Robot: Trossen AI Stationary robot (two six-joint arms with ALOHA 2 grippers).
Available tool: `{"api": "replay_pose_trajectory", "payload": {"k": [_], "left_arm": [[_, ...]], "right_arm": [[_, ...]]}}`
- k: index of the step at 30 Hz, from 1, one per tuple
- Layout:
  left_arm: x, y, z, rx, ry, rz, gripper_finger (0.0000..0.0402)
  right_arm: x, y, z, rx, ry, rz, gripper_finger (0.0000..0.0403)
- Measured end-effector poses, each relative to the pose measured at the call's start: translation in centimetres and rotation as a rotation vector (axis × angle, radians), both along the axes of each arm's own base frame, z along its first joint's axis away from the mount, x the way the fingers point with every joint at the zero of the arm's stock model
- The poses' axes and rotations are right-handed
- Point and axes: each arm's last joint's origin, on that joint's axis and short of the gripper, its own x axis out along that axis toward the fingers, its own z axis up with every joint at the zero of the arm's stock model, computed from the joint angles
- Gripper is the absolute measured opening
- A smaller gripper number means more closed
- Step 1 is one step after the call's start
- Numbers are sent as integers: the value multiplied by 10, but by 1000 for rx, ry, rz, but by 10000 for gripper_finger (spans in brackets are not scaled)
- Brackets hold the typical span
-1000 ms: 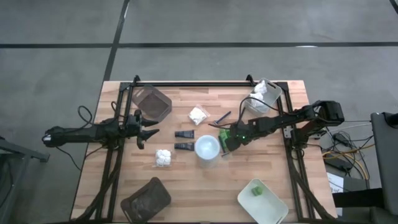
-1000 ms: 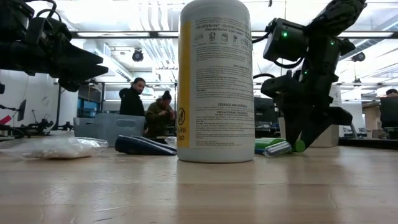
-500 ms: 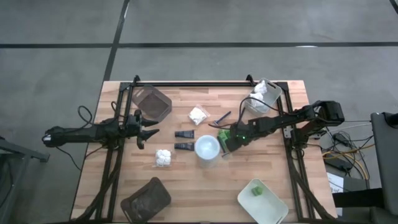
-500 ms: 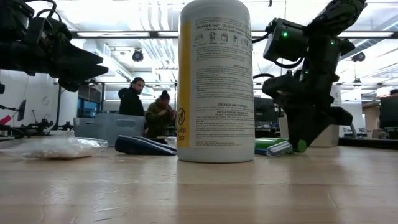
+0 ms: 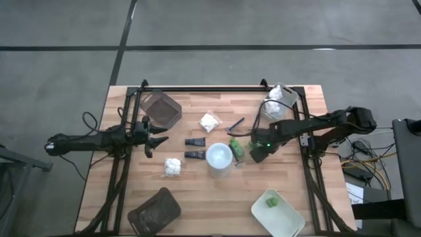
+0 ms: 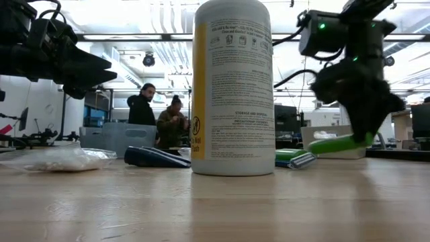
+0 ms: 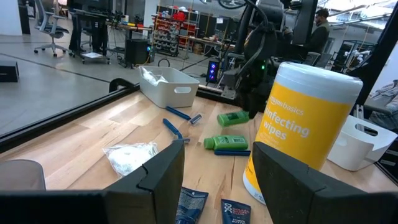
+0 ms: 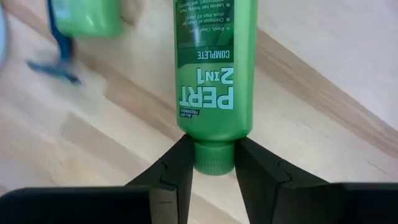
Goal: Pick & Place Travel size toiletries
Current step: Put the green shampoo into the white bin
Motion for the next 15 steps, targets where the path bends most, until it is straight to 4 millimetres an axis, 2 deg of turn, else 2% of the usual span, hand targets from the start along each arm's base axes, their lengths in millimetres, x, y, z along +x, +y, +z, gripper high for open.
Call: {"api": "replay_pose_trajectory", "payload": {"k": [8,15], "left_arm": [[0,0,0,0,0,0,195],[0,0,0,0,0,0,195]], "right_arm": [[-30,8,11,244,165,127,96],[-43,12,20,402,248,212,96]]}}
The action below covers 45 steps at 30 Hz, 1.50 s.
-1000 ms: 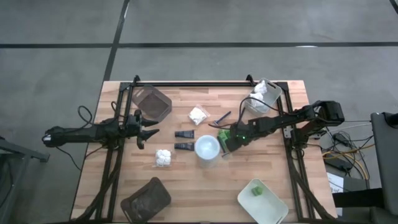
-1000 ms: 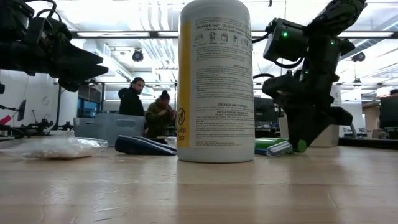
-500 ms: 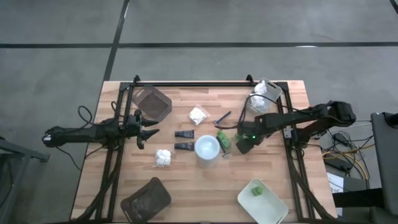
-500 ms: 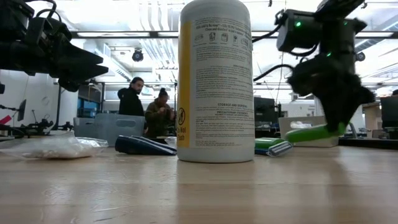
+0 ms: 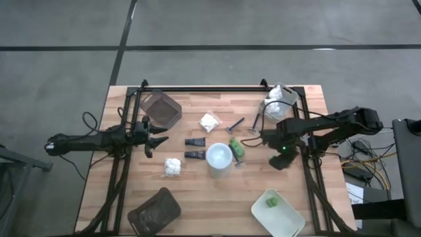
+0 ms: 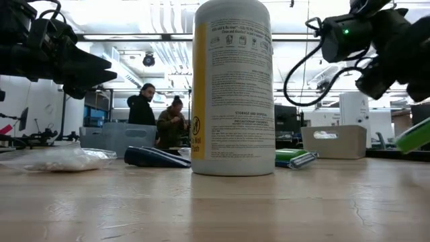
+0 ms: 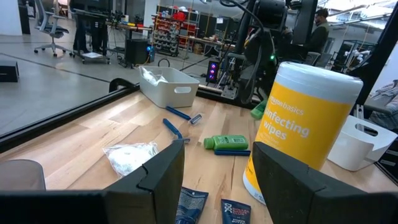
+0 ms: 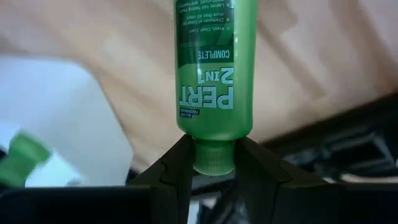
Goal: Pick & Place Travel size toiletries
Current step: Put the green shampoo into the white bin
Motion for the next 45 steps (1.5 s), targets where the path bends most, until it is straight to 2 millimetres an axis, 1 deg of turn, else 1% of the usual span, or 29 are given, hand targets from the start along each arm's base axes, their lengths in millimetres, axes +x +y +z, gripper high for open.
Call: {"api": "replay_pose_trajectory", "payload": {"k": [6,11,14,18,29,32,37,45], "left_arm": [[0,0,0,0,0,0,195],[0,0,0,0,0,0,195],[0,0,0,0,0,0,195],[0,0,0,0,0,0,195],[0,0,0,25,6,-2,195],[0,0,0,10,2,-1,195],[0,0,0,-14,-3,1,195],[0,0,0,-7,-1,0,195]], "right_arm": [[-5,4,11,179,56,-26,93],[-12,7,14,294,117,-38,95],[-17,7,12,317,152,-39,93],[-23,9,3,352,196,-53,93],[-17,9,-5,375,232,-63,95],[-11,8,-4,341,187,-44,93],[5,4,8,187,61,9,88],[31,-1,27,-29,-215,123,89]]}}
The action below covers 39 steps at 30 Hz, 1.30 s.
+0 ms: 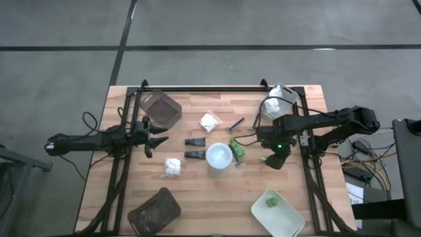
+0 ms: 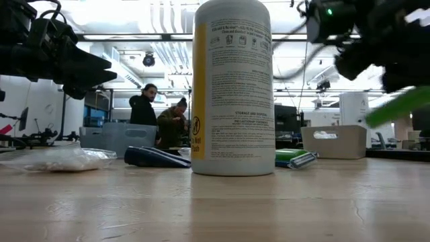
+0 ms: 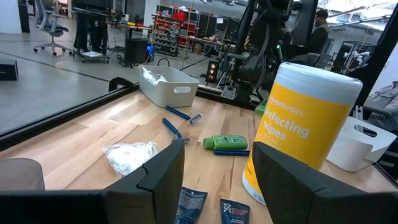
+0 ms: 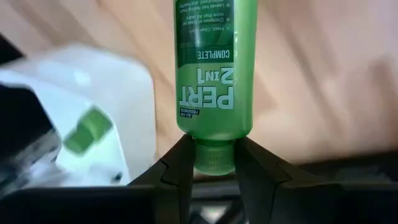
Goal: Pick & Place Travel size toiletries
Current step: Put the green shampoo into the white bin
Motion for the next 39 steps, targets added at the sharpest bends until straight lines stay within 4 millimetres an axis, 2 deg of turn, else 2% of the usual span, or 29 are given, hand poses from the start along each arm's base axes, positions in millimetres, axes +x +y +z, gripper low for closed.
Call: {"api": "replay_pose_trajectory", "payload": {"k": [4,20,23,27,31,34,36,39], "left_arm": [[0,0,0,0,0,0,195],[0,0,0,2,-3,7,195],[0,2,2,54,-9,50,195],[-1,2,19,42,-186,58,195],[-5,2,40,-70,-442,52,195],[-13,4,55,-195,-637,121,195],[-13,7,60,-336,-665,195,195],[-4,6,71,-401,-521,139,195]], "right_arm": [[5,-4,10,-91,-65,-9,89],[15,-9,36,-104,-164,-6,91],[16,-9,43,-107,-197,3,88],[15,-10,58,-112,-254,-12,93],[13,-15,71,-124,-310,-36,95],[12,-20,79,-131,-339,-62,91],[10,-23,84,-135,-357,-80,90],[8,-29,91,-142,-384,-112,92]]}}
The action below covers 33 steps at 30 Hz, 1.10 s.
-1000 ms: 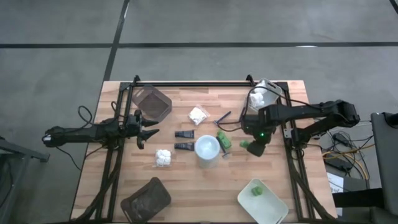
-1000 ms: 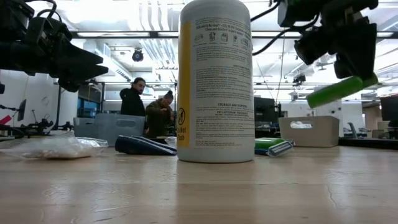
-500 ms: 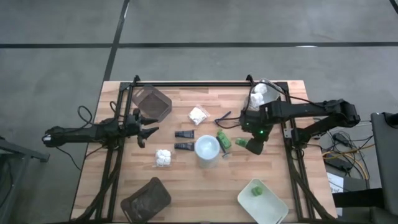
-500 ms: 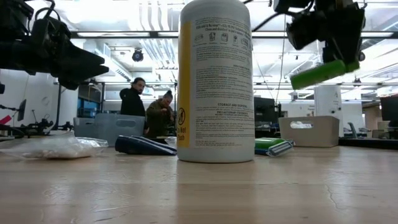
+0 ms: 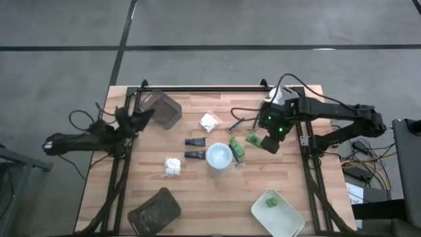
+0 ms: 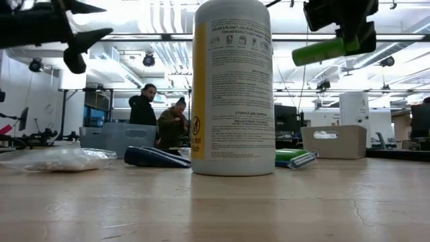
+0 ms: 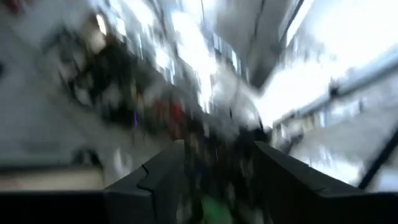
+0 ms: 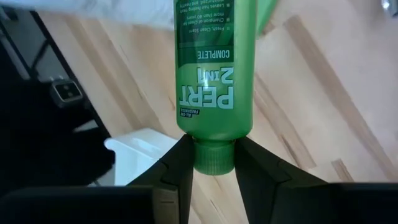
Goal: Pick & Place Travel size toiletries
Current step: Put the green shampoo into the white bin
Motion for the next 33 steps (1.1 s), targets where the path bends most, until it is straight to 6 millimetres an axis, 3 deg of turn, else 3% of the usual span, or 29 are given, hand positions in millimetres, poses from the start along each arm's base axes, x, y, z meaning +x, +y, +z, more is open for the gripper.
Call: {"api": "replay_pose_trajectory", "payload": {"k": [8,14,17,20,24,30,33], "left_arm": [[47,8,66,220,572,-154,195],[104,28,112,501,859,-219,195],[137,36,123,694,959,-240,195],[167,42,148,894,951,-204,195],[207,48,164,1021,969,-189,195],[251,35,183,1319,944,-210,195],[269,26,176,1393,953,-251,195]], "right_arm": [[-2,-13,18,-20,-73,-46,89],[-3,-20,30,-1,-128,-56,93],[-3,-21,36,0,-165,-29,95],[-3,-21,42,-8,-191,-16,91],[-3,-21,48,15,-229,9,91],[-2,-24,53,25,-275,23,92],[-3,-28,53,32,-292,34,89]]}}
